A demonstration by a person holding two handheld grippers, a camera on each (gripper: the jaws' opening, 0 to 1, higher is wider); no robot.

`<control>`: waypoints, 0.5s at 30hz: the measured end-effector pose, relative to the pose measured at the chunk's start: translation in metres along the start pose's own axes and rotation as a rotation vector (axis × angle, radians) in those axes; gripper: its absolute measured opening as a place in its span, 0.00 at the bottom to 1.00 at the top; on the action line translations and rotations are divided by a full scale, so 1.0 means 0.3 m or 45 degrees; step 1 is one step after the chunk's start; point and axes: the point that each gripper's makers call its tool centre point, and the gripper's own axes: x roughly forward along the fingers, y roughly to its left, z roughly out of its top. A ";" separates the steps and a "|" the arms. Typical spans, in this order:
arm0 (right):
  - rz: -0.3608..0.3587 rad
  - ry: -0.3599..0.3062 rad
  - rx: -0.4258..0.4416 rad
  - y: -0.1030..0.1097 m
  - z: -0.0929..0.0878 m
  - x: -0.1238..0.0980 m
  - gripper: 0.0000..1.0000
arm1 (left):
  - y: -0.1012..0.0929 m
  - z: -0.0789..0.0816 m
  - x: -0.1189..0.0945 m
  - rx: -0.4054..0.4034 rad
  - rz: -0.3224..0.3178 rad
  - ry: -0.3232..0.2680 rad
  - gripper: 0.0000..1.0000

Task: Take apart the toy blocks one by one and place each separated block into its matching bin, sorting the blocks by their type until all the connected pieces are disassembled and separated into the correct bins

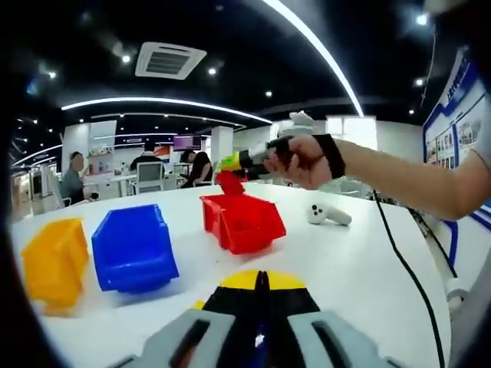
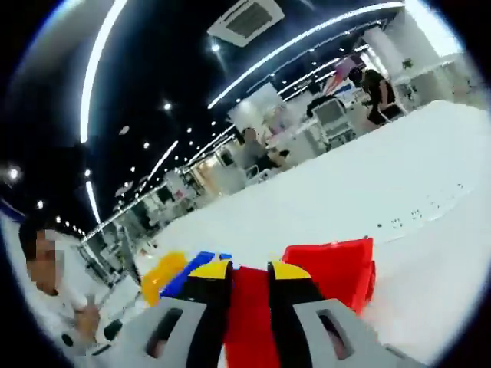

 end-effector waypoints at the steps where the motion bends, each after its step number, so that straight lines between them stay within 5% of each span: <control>1: -0.002 0.008 0.000 -0.002 -0.009 0.003 0.48 | 0.006 0.001 -0.001 -0.002 0.011 0.002 0.11; 2: 0.032 0.014 0.063 0.006 -0.034 0.018 0.61 | 0.013 0.001 -0.001 -0.004 0.023 0.004 0.14; 3: 0.047 0.022 0.087 0.011 -0.042 0.015 0.64 | 0.021 0.002 -0.005 -0.001 0.031 0.017 0.18; 7: 0.132 -0.015 0.033 0.061 -0.023 -0.017 0.62 | 0.064 -0.010 -0.039 -0.115 0.041 0.060 0.36; 11: 0.288 -0.045 -0.119 0.170 0.002 -0.080 0.56 | 0.071 0.004 -0.092 -0.198 -0.045 0.047 0.45; 15: 0.535 0.067 -0.359 0.336 -0.065 -0.154 0.57 | 0.027 0.010 -0.129 -0.139 -0.187 0.083 0.60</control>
